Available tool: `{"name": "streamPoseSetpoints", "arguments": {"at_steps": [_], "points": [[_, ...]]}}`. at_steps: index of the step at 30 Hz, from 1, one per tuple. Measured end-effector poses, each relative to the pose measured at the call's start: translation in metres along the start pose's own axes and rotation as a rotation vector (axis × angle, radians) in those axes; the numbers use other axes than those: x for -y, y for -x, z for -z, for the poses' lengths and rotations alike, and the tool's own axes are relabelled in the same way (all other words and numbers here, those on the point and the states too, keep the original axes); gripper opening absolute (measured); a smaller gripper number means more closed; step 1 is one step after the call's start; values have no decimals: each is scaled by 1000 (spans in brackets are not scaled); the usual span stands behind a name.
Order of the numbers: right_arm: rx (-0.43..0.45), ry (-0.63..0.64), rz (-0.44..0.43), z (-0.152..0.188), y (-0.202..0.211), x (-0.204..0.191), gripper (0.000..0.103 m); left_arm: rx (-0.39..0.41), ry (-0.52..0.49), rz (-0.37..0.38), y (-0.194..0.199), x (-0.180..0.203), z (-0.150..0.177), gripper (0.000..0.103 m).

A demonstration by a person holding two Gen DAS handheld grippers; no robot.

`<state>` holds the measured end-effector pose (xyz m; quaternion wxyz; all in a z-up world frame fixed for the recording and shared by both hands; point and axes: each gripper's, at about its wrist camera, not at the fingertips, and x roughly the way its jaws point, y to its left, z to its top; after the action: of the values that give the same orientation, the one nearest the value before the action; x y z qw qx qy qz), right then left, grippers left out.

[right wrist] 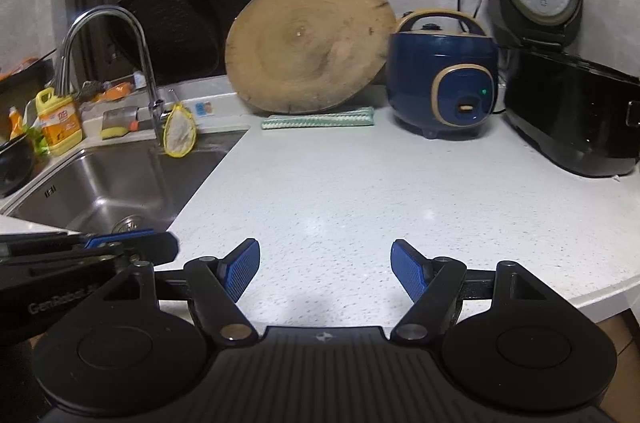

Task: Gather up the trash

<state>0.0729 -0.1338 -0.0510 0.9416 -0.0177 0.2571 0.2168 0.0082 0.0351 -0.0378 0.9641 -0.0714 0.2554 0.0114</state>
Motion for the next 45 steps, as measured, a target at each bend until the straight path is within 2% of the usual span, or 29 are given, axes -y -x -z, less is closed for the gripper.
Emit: {"name": "streamPoseSetpoints", "arguments": {"at_steps": [8,45], "points": [[-9,-16,-6,1,-1,0,73,-10,-25,-8,-2,3,0,16],[-24,-25,-8,5,-1,-1,73,-27,-22,12,-3,5,2,16]]}}
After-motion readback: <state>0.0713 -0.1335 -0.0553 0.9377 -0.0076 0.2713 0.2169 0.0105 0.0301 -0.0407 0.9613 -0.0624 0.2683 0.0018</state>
